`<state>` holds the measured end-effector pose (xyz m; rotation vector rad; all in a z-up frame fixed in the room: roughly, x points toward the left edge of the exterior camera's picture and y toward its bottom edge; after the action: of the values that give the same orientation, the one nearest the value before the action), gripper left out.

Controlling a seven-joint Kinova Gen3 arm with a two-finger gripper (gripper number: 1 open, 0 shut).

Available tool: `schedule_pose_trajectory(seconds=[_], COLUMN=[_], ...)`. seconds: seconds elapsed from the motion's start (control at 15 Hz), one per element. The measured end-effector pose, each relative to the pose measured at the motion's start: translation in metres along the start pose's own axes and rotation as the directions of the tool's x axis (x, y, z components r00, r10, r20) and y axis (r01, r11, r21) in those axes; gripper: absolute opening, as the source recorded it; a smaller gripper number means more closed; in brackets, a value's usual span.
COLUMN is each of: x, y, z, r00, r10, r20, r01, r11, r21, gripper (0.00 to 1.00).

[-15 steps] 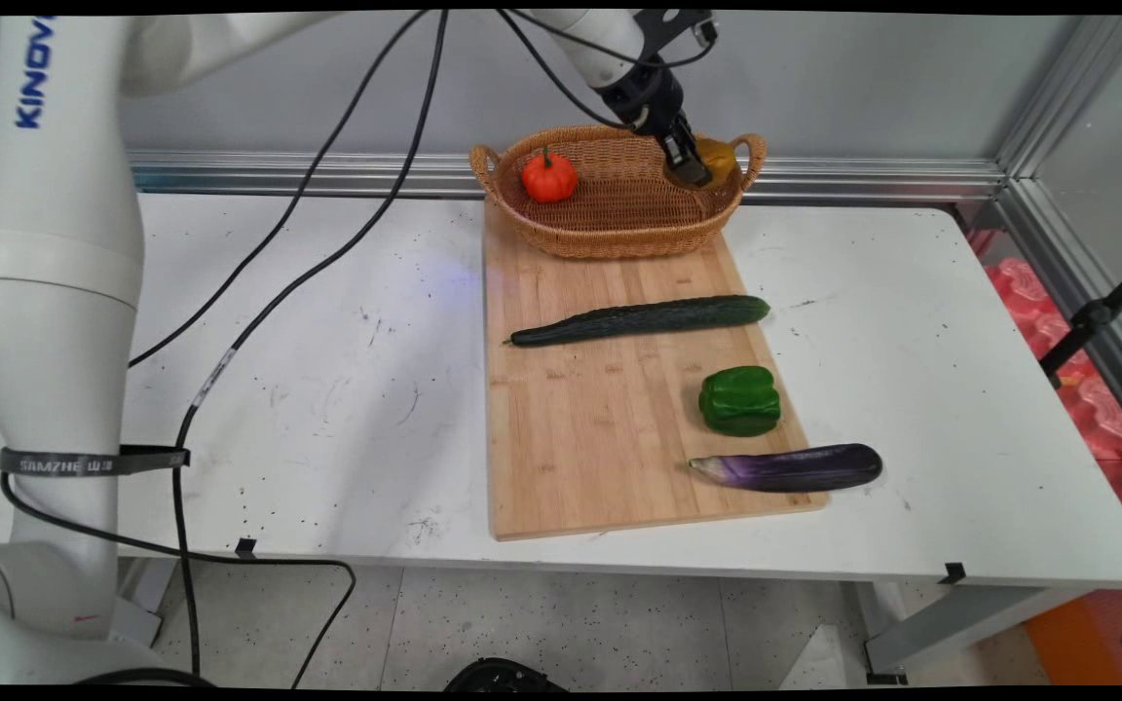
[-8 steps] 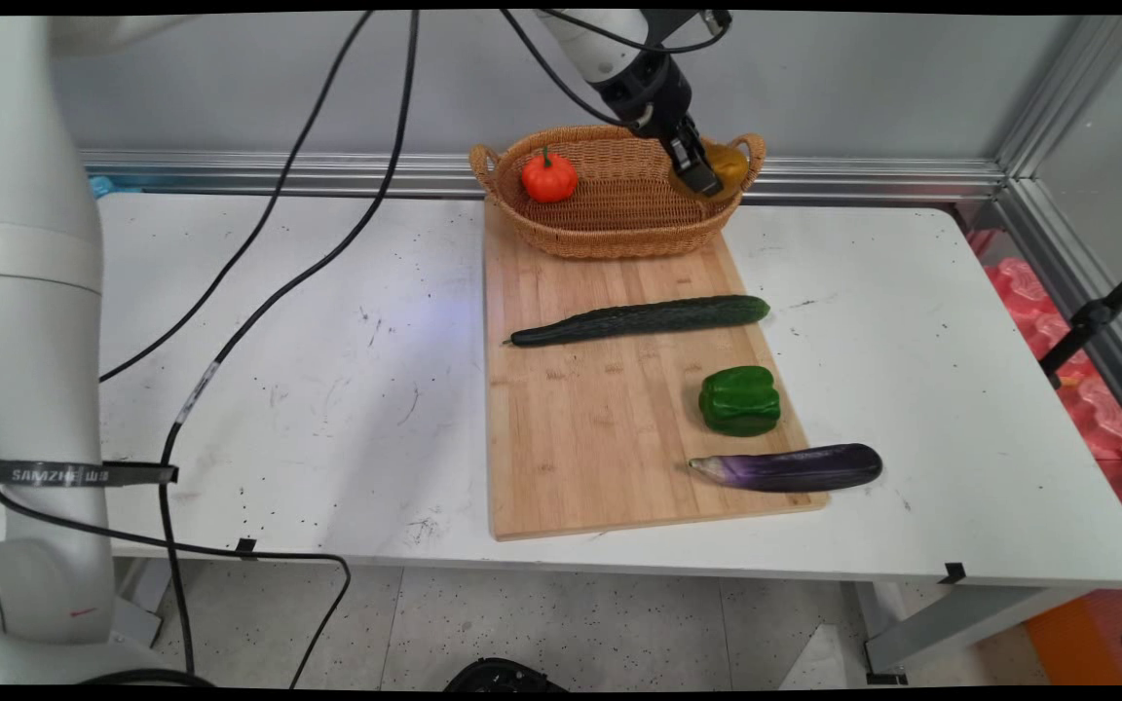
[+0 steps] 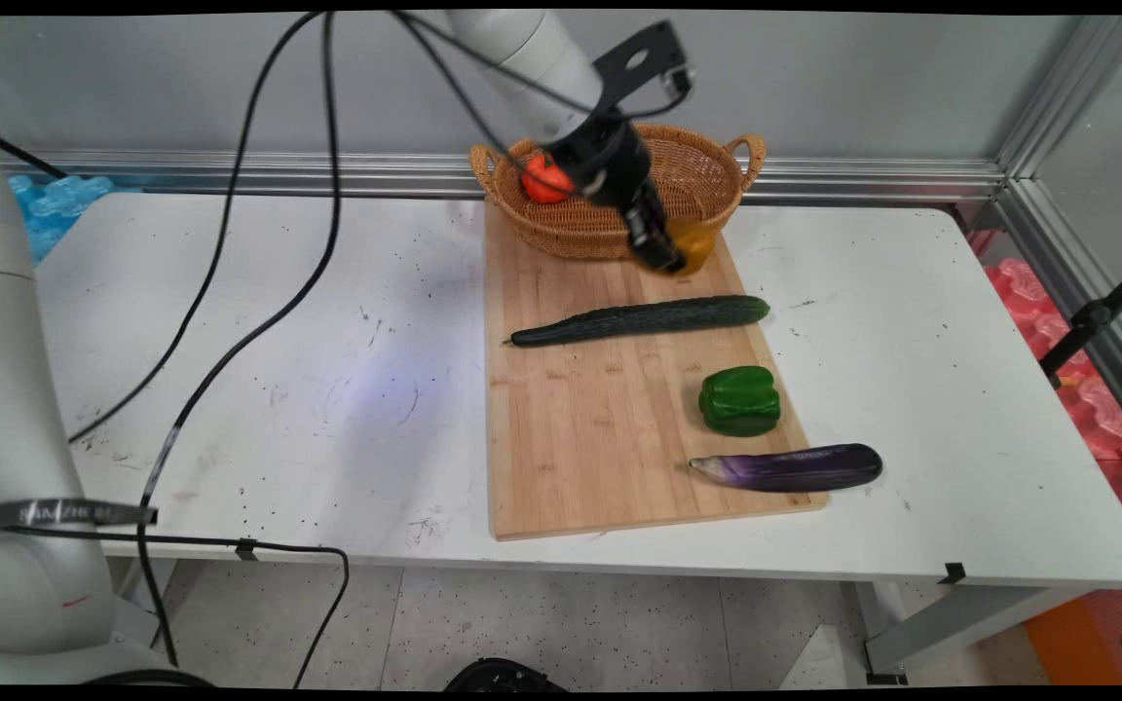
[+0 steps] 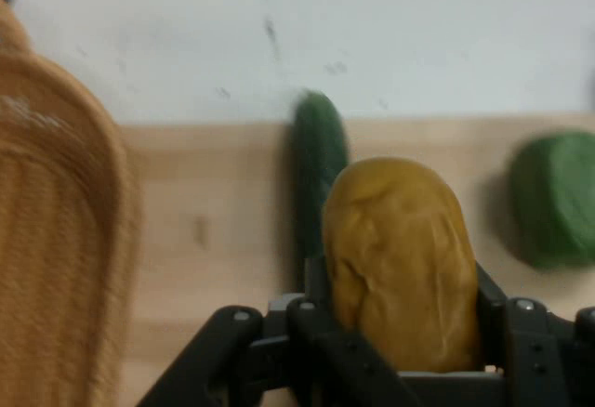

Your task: Place the picked object on the cutting board

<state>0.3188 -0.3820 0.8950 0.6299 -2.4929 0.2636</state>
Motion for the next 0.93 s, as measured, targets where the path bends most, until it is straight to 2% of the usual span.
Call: schedule_pose_trajectory(seconds=[0.33, 0.6, 0.93], x=[-0.037, -0.062, -0.093], y=[0.038, 0.059, 0.074], z=[-0.002, 0.004, 0.021], r00=[0.999, 0.999, 0.998], r10=[0.006, 0.008, 0.007], r20=[0.037, 0.052, 0.058], r01=[-0.005, -0.006, -0.006], r11=[1.000, 1.000, 1.000], r21=[-0.023, -0.027, -0.023], gripper=[0.00, 0.00, 0.00])
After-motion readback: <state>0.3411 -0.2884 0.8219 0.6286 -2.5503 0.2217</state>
